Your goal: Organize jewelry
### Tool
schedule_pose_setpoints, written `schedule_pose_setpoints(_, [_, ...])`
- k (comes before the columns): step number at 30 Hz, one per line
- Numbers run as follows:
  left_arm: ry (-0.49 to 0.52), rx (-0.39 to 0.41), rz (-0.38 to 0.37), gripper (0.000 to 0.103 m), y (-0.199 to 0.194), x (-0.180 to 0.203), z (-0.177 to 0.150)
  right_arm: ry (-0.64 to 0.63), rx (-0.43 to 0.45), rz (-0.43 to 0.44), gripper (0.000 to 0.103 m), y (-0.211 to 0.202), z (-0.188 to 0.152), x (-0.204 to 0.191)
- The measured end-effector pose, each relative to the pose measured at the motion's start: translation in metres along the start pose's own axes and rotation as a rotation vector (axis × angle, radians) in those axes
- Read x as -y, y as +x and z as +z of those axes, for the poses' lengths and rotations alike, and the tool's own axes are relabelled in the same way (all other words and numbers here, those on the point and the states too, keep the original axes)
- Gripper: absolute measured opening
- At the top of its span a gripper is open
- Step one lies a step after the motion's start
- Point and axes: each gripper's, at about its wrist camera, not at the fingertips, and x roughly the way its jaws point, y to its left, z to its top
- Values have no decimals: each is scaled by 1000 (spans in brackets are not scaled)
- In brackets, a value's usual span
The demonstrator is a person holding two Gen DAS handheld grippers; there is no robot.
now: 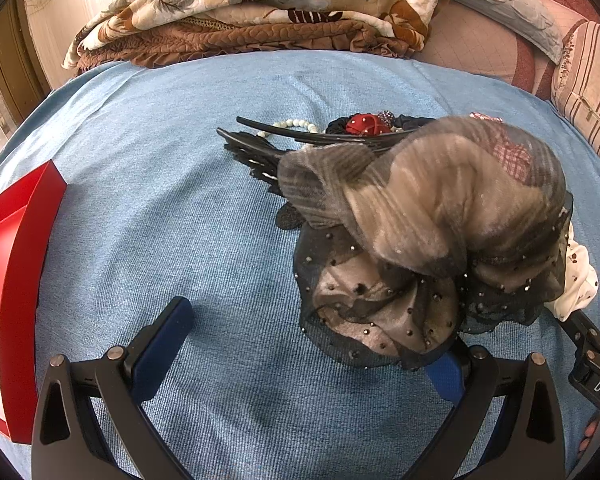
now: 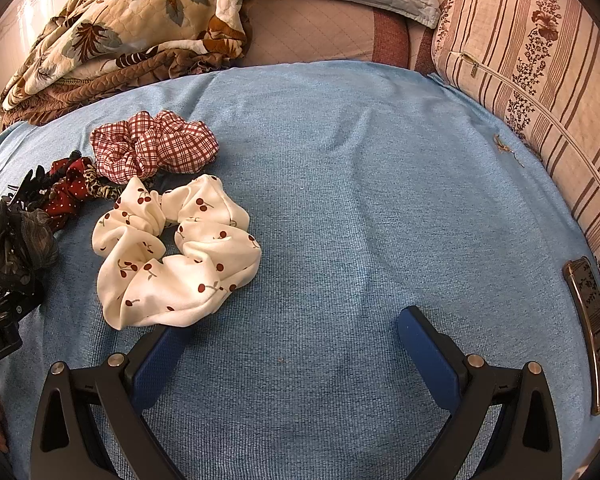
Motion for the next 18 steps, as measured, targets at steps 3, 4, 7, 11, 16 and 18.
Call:
schedule_pose_setpoints(3, [18, -10, 7, 103, 1, 2, 0, 0, -2, 0, 103, 0, 0, 0])
schedule_pose_setpoints(4, [20, -19, 4, 103, 1, 2, 1, 1, -6, 3, 103, 0, 0, 1])
schedule_pose_setpoints(7, [26, -31, -10, 103, -1, -1, 0, 0, -42, 18, 103, -1, 0, 1])
schedule_pose_setpoints(11, [64, -53, -30, 103, -10, -5, -1, -2, -66, 49, 103, -1, 0, 6])
schedule_pose_setpoints(16, [16, 60, -58, 103, -59, -25, -12, 5, -35, 11, 103, -15, -9, 4])
schedule_pose_setpoints(18, [0, 88, -63, 103, -76, -31, -16, 31, -27, 9, 103, -25, -12, 6])
